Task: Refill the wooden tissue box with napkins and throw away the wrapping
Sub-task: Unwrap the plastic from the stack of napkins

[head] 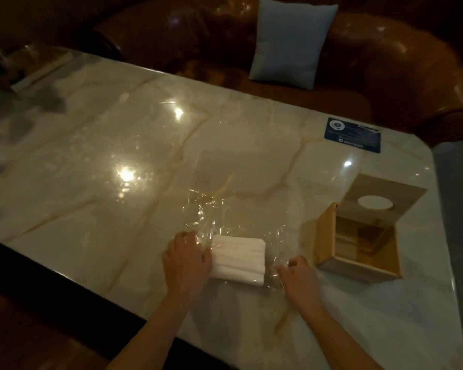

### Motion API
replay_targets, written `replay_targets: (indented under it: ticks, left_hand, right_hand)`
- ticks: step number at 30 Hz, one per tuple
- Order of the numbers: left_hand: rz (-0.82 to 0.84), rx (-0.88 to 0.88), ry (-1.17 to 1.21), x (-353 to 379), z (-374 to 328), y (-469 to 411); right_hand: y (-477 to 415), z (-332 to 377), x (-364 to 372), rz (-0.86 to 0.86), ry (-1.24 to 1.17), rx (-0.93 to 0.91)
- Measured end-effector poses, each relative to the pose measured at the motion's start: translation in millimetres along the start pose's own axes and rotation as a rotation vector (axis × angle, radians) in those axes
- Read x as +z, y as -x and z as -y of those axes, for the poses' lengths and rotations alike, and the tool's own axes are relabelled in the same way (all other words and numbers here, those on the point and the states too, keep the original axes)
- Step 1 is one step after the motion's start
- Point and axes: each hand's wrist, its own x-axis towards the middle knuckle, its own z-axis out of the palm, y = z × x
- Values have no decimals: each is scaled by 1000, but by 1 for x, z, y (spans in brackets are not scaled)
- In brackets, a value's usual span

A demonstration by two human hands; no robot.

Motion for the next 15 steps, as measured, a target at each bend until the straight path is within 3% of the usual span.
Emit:
replay_targets:
  ticks: [8,15]
  left_hand:
    - [127,-542,420,-4,39,-1]
    - [350,-749,1064,-21,50,-2]
  right_hand:
    - [5,-10,-5,77,-129,38]
    - [8,-8,-10,109,-327,91]
